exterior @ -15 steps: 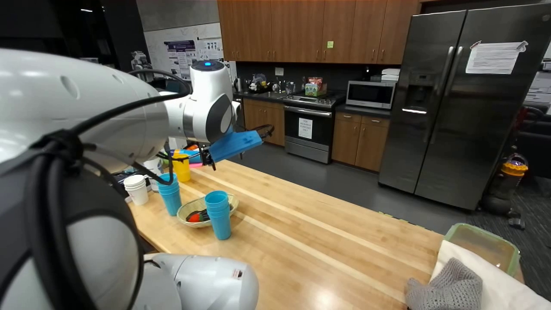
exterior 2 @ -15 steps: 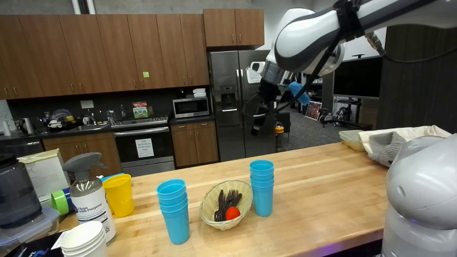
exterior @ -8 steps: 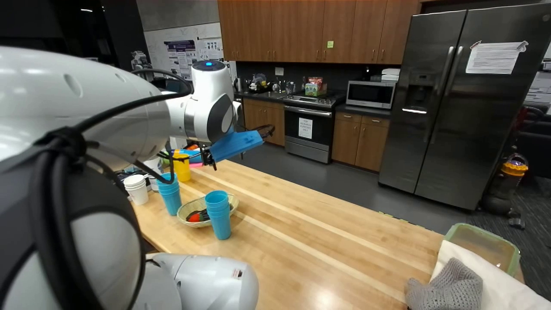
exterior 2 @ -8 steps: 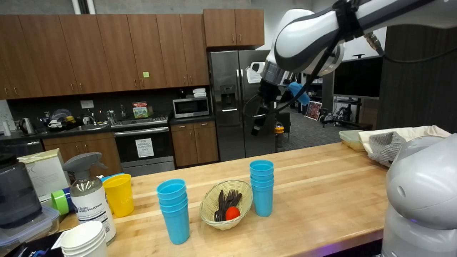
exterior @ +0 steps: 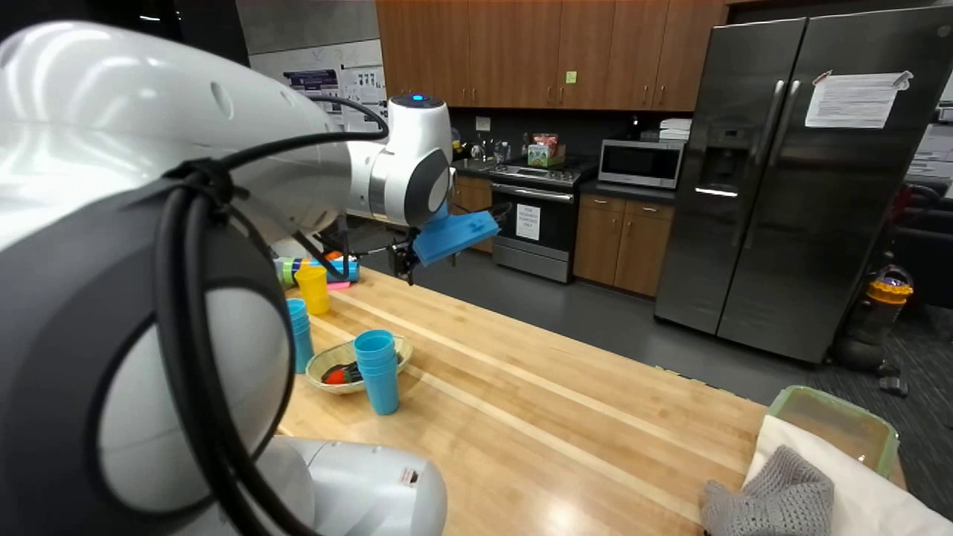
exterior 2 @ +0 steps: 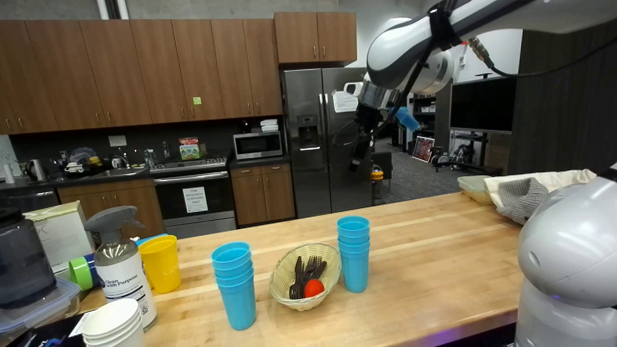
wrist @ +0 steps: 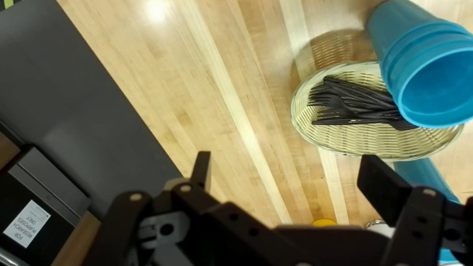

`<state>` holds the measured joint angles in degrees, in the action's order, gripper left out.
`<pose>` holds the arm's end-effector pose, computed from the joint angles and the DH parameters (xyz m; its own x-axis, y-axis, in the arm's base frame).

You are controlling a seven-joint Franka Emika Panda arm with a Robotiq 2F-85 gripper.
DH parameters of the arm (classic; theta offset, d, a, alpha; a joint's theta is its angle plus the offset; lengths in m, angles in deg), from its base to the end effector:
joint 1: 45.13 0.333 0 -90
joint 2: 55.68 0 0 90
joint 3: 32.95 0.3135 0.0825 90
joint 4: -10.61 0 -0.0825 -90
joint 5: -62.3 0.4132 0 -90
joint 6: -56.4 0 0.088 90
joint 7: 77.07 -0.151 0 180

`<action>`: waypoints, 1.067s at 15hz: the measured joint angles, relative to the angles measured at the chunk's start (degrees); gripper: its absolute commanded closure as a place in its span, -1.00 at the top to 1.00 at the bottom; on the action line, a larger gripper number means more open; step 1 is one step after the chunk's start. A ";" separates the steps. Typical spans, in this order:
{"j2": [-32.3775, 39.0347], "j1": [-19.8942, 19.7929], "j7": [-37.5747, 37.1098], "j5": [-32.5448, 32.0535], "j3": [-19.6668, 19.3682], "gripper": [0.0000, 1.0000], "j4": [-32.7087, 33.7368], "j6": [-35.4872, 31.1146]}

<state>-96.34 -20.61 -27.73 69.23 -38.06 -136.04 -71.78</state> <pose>0.3908 0.1461 0.4833 0.3469 0.8617 0.3703 0.8883 -0.4286 0.1651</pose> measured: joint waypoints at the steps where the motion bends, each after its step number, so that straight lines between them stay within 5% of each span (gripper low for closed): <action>1: 1.13 -0.48 1.25 0.00 -0.46 1.00 1.09 0.65; 9: 8.74 -1.12 5.73 0.44 3.00 1.00 6.77 8.65; 16: 13.64 -1.25 5.23 1.43 7.39 1.00 10.45 9.26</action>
<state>-82.70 -21.86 -22.50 70.66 -30.67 -125.59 -62.52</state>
